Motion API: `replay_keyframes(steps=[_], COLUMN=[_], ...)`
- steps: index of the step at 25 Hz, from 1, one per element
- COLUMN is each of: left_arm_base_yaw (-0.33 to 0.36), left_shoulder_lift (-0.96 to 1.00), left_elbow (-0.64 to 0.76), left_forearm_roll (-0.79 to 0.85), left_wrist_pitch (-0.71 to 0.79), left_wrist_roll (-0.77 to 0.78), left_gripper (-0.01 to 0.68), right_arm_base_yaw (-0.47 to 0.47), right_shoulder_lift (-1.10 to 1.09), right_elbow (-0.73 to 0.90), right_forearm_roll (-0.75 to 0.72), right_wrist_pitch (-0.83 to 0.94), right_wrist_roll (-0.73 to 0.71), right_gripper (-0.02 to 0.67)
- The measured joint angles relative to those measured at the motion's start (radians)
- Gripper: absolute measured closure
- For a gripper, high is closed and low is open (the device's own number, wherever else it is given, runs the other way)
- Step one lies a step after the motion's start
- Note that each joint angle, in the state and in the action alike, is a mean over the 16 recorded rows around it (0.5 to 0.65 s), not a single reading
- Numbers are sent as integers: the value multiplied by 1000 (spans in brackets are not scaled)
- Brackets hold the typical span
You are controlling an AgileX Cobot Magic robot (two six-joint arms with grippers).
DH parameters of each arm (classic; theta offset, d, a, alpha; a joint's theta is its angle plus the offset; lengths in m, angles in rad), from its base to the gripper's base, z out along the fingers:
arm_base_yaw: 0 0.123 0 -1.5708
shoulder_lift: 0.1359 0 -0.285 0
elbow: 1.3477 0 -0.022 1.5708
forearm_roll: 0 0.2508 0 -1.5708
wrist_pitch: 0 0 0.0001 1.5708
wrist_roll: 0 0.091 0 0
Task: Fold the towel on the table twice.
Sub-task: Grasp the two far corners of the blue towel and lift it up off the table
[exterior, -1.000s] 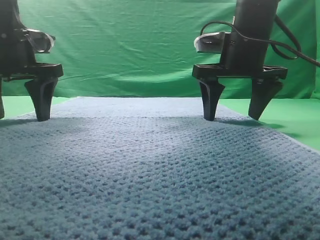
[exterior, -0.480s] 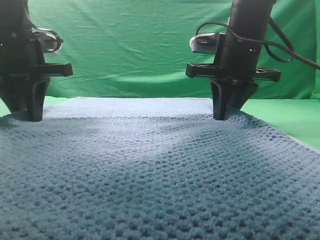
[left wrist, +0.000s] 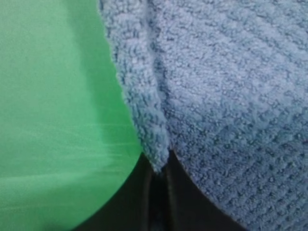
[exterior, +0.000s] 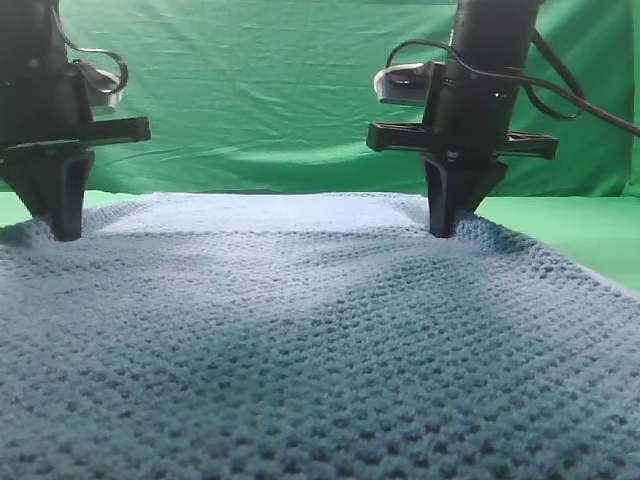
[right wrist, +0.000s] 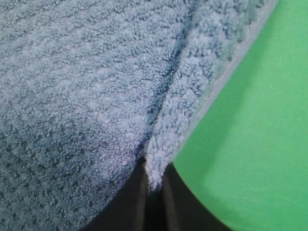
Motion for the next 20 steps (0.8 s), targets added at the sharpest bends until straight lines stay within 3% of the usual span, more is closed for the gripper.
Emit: replay_keyframes(steps=[5, 15, 20], left_arm_base_yaw=[5, 8, 8], left_shoulder_lift=[-42, -113, -120], left_elbow=[-142, -518, -608], left_forearm_roll=[-5, -5, -3], left_wrist_pitch=[31, 10, -6], left_wrist_roll=[0, -1, -2], left_gripper=[673, 673, 673], right_arm_base_yaw=[1, -1, -10], right_shoulder_lift=[-25, -67, -68], right_elbow=[-139, -565, -680], right_forearm_roll=[-52, -157, -180], right_wrist_pitch=[31, 29, 28], right_wrist_roll=[7, 8, -9], right_gripper=[649, 649, 649])
